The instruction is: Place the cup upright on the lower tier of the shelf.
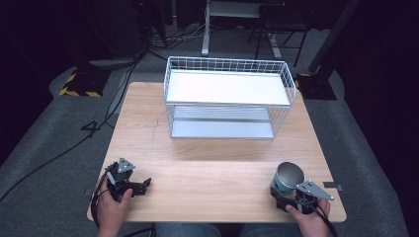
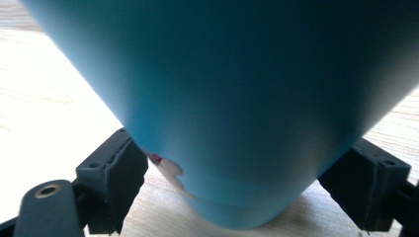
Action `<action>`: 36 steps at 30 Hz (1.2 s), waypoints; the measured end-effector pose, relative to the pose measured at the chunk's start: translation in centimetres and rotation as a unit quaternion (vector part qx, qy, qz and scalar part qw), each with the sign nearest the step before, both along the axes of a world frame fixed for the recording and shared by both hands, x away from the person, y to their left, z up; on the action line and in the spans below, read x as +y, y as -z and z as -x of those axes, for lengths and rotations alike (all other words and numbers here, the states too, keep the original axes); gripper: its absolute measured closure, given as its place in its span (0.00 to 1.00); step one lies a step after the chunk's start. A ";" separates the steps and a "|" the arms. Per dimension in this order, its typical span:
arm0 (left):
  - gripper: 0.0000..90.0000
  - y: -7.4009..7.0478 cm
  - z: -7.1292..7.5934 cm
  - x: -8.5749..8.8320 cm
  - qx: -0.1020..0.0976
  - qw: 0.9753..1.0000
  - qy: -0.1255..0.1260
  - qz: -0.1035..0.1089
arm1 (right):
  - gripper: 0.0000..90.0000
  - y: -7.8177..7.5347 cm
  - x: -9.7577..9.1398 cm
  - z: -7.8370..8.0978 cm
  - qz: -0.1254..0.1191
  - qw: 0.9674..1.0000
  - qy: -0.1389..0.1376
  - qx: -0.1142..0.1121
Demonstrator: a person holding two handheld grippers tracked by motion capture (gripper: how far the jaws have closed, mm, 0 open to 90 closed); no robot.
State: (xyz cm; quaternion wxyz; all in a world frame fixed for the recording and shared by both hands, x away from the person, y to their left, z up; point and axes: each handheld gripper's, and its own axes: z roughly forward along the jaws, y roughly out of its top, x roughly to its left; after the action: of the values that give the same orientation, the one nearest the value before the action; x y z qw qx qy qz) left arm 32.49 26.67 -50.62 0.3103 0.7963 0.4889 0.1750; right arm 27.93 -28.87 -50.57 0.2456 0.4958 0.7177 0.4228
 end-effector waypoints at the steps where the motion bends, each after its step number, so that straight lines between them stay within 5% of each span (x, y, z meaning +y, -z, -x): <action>1: 0.00 0.0 0.0 0.0 0.000 1.000 0.000 0.000 | 0.18 0.1 0.0 -0.1 0.003 1.000 0.001 0.000; 36: 0.00 0.0 0.0 0.0 0.000 1.000 0.000 0.000 | 0.28 0.3 0.4 0.0 -0.002 0.999 -0.004 -0.041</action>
State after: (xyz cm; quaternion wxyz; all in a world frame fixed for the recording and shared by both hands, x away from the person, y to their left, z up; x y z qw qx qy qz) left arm 32.49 26.66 -50.62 0.3102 0.7963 0.4889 0.1752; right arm 27.90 -28.51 -50.87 0.2728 0.4755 0.7081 0.4451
